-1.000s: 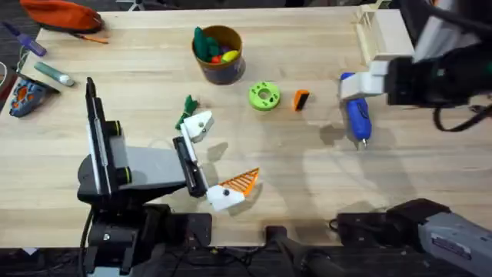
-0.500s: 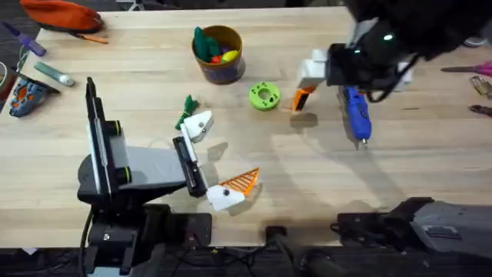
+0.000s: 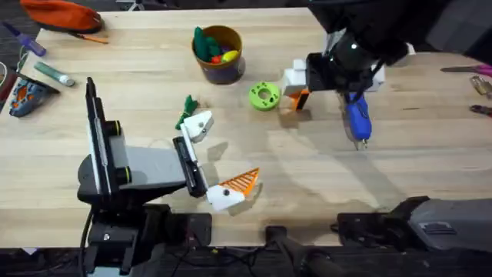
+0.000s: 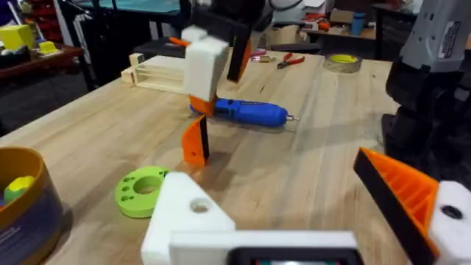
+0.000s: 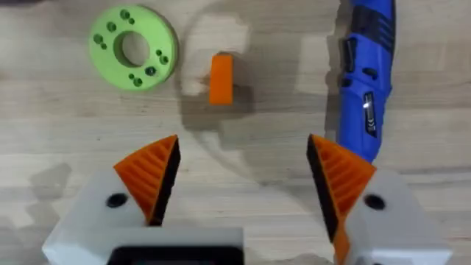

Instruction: Pick up the gripper from the table and insert it into the empty holder that is missing its gripper. Then pick up a screw, insert it into the mounting hole, and use the screwdriver to tighten it. Finally, clean up the table by picking up the vegetable and placing it into the bucket.

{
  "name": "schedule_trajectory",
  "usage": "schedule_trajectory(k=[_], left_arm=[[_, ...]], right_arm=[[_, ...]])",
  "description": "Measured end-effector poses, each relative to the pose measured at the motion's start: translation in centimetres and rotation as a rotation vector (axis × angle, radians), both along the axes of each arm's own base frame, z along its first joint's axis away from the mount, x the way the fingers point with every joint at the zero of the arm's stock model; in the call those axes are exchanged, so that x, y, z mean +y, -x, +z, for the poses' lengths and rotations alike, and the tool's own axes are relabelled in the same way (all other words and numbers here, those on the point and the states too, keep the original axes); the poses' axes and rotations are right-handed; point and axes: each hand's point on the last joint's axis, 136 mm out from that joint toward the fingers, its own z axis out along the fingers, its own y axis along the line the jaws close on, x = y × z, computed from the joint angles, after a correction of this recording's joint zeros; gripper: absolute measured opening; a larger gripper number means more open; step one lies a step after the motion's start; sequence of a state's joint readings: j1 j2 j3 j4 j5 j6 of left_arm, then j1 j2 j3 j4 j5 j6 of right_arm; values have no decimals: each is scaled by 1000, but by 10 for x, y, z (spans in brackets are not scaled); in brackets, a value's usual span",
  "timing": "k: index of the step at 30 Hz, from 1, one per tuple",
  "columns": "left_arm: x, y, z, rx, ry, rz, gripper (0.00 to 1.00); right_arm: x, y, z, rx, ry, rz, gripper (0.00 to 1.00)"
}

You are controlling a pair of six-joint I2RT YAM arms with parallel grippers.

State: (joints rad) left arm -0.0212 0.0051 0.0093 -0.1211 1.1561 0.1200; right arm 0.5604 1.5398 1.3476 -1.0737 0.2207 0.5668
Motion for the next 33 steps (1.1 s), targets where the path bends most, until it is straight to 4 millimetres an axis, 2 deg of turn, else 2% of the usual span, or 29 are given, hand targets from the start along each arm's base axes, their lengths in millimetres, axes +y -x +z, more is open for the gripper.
schedule_trajectory(k=[4,12,17,27,28,29,33], left_arm=[[0,0,0,0,0,0,986],[0,0,0,0,0,0,985],[0,0,0,0,0,0,985],[0,0,0,0,0,0,985],[0,0,0,0,0,0,985],[0,0,0,1,0,0,985],[0,0,0,1,0,0,985]], right_arm=[[-1,-4,-15,57,6,31,990],[4,-12,-32,108,-36,79,966],[4,-16,-41,130,-44,73,922],[5,-28,-63,164,-42,48,897],[4,-27,-63,173,-38,45,894],[8,-40,-50,146,-50,43,871],[8,-40,-50,151,-50,33,855]])
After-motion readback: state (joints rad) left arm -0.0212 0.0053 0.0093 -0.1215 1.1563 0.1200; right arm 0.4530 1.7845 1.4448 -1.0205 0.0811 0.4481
